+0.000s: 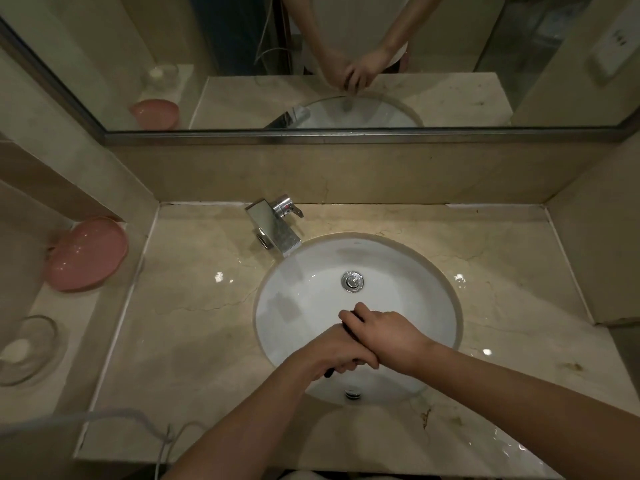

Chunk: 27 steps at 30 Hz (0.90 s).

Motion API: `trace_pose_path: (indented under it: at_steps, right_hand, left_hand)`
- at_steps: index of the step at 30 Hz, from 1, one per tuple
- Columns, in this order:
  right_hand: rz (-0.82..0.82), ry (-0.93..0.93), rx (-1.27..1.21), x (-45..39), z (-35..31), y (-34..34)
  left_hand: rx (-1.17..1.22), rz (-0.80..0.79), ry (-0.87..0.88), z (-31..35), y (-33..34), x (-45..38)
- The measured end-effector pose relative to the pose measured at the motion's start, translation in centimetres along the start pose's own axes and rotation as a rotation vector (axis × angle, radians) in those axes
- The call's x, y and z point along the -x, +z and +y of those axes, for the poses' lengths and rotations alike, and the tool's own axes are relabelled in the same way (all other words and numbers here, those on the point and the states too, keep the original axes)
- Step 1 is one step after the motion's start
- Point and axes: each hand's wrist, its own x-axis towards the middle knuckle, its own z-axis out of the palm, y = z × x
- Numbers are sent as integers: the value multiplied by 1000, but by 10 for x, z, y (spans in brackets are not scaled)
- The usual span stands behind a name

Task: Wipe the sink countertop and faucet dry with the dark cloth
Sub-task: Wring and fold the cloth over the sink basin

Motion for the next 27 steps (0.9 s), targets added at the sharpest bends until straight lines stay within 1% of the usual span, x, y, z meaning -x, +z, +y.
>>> trace_pose_path:
  at_steps: [3,4,7,9,11,15,18,20,22,24,26,27]
  right_hand:
    - [-47,16,89,-13,-7,-2]
    - [-113,23,89,-16,-11,-6]
    - [-267,111,121,-25,-22,-11]
    - [-329,142,126,-28,-29,-9]
    - [-336,201,44,-28,-37,-6]
    - [-346,320,-125,-23,-47,4]
    - [-354,379,-245,-18,-46,10]
    - [-283,439,-324,-13,-44,13]
    - [-156,517,-383,-6,-45,19]
    - [-4,600,-417,5,-48,26]
    - [123,698,-487,17,-48,34]
    - [182,717,-537,24,-47,37]
  left_hand:
    - [-147,87,-11,-5,0,-5]
    - [-198,112,10,-6,0,-7]
    - [-499,243,121,-14,4,-13]
    - [-574,327,135,-23,6,-15]
    - [-671,375,147,-32,6,-14]
    - [-867,365,228,-48,5,-16]
    - [-926,359,271,-54,4,-16]
    - [-940,390,306,-52,4,-16]
    - [-915,442,337,-47,4,-18]
    - [-785,511,391,-46,7,-18]
    - [-661,498,452,-50,13,-18]
    - [-606,475,443,-53,18,-18]
